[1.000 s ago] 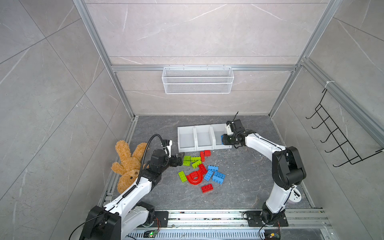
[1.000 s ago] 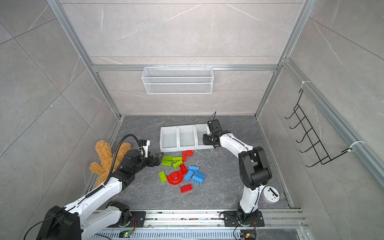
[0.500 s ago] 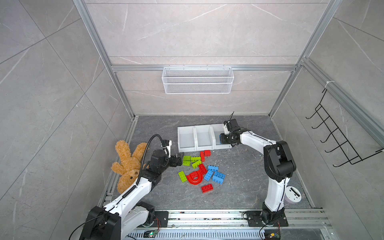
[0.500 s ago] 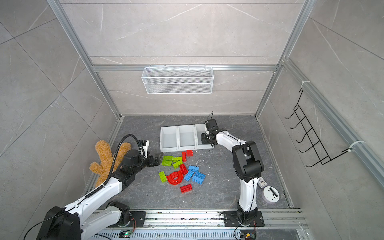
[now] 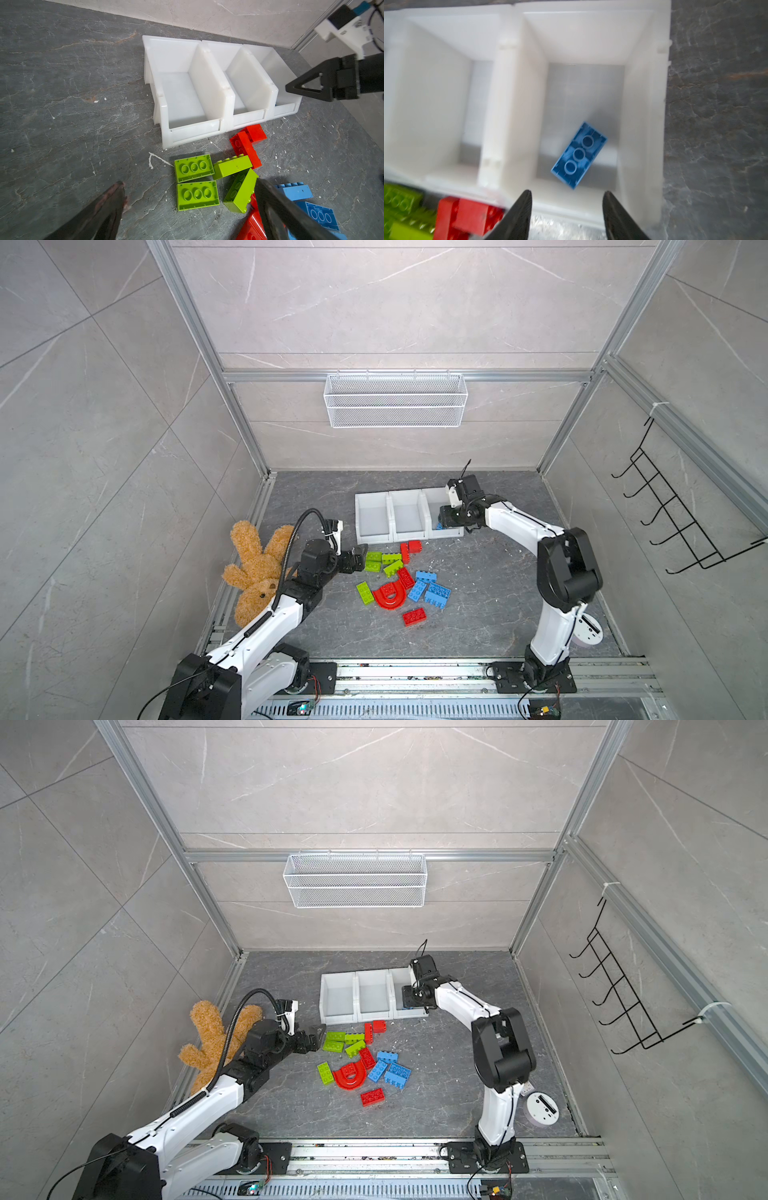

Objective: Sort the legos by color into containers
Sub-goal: 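Move the right gripper back to the pile and grasp another light-blue brick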

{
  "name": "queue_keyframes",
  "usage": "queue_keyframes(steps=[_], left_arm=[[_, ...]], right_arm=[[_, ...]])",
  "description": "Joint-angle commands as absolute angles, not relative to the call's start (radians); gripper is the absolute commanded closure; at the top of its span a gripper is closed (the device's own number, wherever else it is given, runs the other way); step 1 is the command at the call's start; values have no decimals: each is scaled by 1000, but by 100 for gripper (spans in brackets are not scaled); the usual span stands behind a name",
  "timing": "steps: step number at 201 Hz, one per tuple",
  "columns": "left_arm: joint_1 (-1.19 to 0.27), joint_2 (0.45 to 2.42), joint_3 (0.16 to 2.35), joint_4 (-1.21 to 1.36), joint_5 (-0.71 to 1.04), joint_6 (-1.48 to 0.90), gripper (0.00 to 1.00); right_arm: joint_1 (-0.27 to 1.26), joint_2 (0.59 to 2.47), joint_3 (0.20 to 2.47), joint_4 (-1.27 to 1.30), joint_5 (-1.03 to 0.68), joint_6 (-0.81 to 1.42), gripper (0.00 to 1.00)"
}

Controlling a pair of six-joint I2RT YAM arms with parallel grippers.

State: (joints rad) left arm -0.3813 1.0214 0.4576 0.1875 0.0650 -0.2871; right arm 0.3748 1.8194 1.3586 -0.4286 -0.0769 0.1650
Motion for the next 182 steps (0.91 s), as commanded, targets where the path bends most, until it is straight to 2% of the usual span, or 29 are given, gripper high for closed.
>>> queue_keyframes(steps=[1,35,69,134,182], left_arm=[[-379,993,459,206,56,-266,0],[-379,982,456,204,55,-268,0],[-379,983,458,203,58,-269,0],[-379,979,459,198,58,-269,0],[-379,973,457,198,59,-268,0]], right_arm=[[471,1645,1259,-498,-143,84,38],[590,1559,1106,-529,-213,69,37],[679,1596,1073,-553,-139,37,36],[733,1744,1151,-589,-34,-5,34],[730,1796,1150,-523,-12,19,34]])
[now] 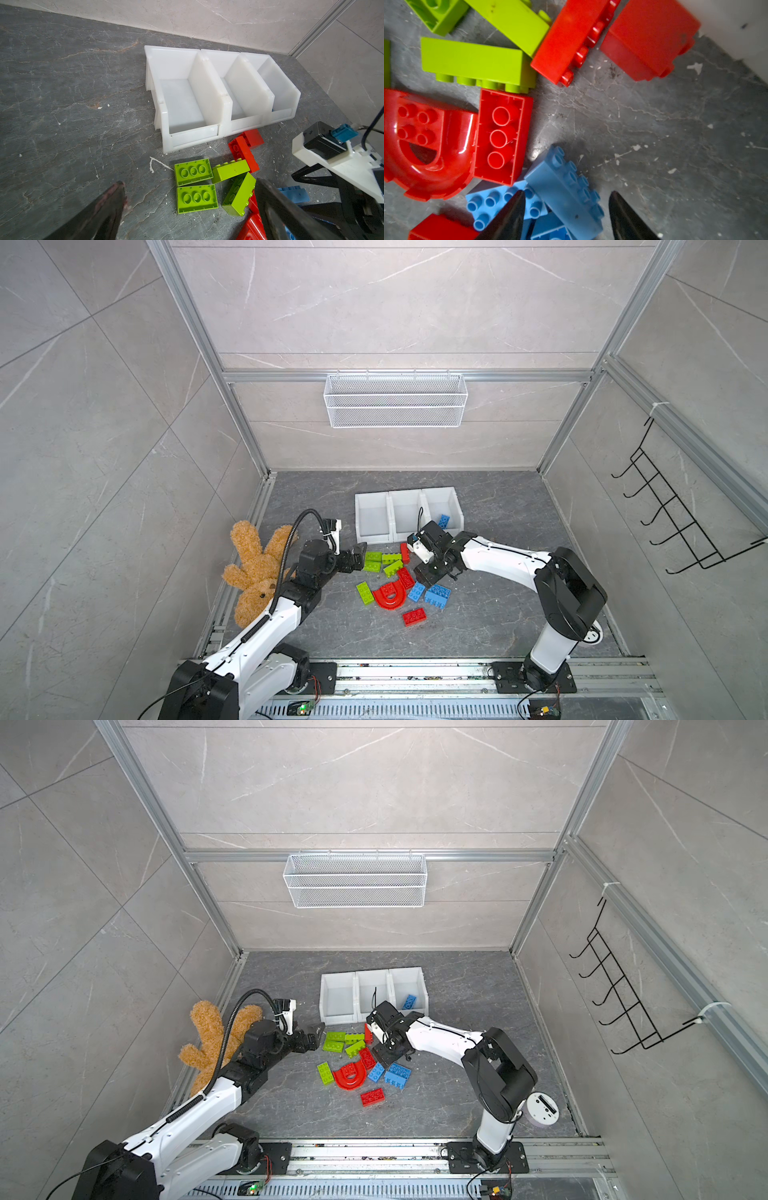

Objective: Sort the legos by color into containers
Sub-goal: 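Move the right gripper back to the pile and grasp another light-blue brick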

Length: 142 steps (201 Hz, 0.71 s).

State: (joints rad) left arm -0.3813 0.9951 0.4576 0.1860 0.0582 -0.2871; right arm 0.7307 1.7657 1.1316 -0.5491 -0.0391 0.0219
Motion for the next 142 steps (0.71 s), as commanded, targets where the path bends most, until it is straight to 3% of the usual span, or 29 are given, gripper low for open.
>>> queue_keyframes(steps=[1,95,142], left_arm=[[-379,973,457,198,60,-268,0],[-379,975,457,201,64,-271,0],[-379,976,456,204,62,-271,0]], right_arm=[[730,1798,1150,-522,-12,20,34],[679,1831,1143,-492,-52,72,42],[664,1736,1087,-466,-122,92,38]])
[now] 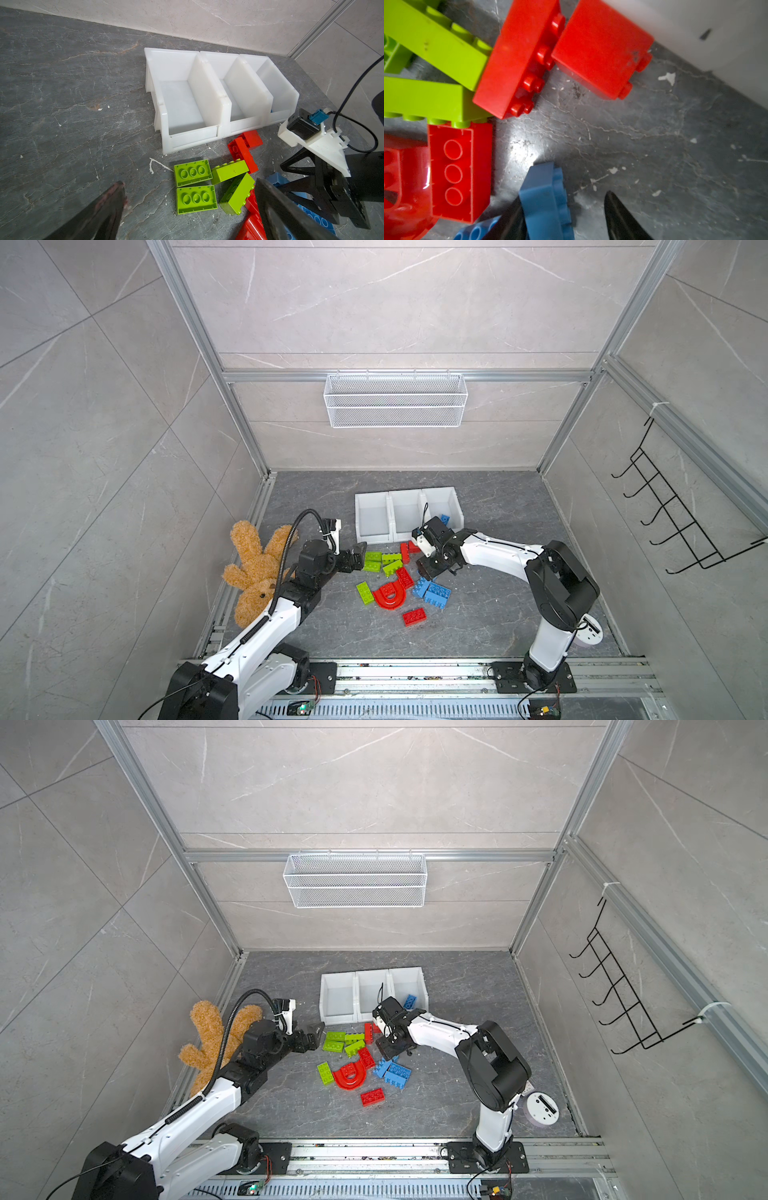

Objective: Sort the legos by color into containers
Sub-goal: 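Move the right gripper back to the pile and grasp another light-blue brick, then carry the light-blue brick to the same compartment and release it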

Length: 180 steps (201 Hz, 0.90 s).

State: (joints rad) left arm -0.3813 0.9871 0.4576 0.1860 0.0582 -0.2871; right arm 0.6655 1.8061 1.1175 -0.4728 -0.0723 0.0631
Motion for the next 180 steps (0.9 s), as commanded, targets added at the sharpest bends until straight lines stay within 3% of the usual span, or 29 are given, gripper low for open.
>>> queue_keyframes(steps=[1,73,180], left_arm=[[-379,977,456,204,62,-270,0],[-379,982,458,203,62,-268,0],[-379,980,458,202,66,-269,0]], right_arm=[[664,1735,1086,-465,-123,92,38],[664,1833,1139,-509,-43,89,42],[664,1831,1125,-466,-17,135,63]])
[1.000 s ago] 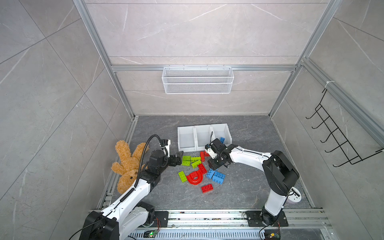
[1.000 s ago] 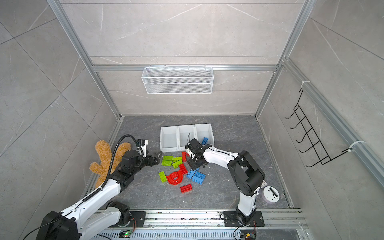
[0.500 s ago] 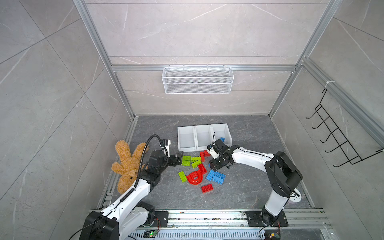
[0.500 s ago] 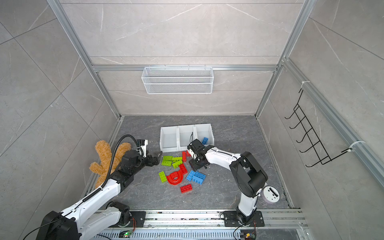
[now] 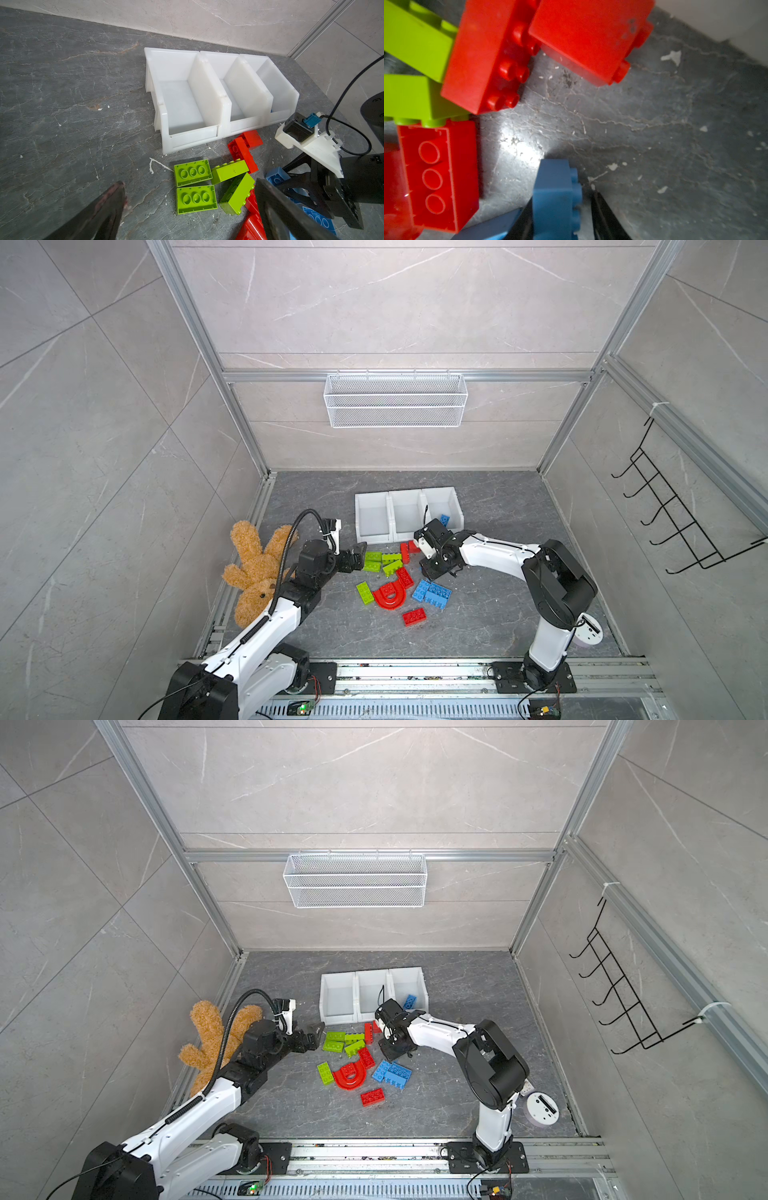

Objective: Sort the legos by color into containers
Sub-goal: 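Carry the light-blue brick to the same compartment and release it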

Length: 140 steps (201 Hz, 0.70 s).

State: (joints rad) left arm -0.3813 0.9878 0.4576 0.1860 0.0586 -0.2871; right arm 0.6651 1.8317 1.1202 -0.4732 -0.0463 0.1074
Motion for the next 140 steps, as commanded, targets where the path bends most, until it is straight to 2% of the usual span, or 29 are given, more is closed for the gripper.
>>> queue_keyframes(steps=[1,67,102,140], left_arm=[[-379,981,458,203,66,-269,0],[-379,985,457,207,71,-271,0],[-379,985,457,210,78,-273,0],[-379,983,456,210,78,-273,0]], right_arm=[[664,1830,1124,-465,-15,135,63],[629,1751,1121,-460,30,172,75],[544,1685,1138,-434,36,179,75],[477,1724,1217,-425,37,179,77]])
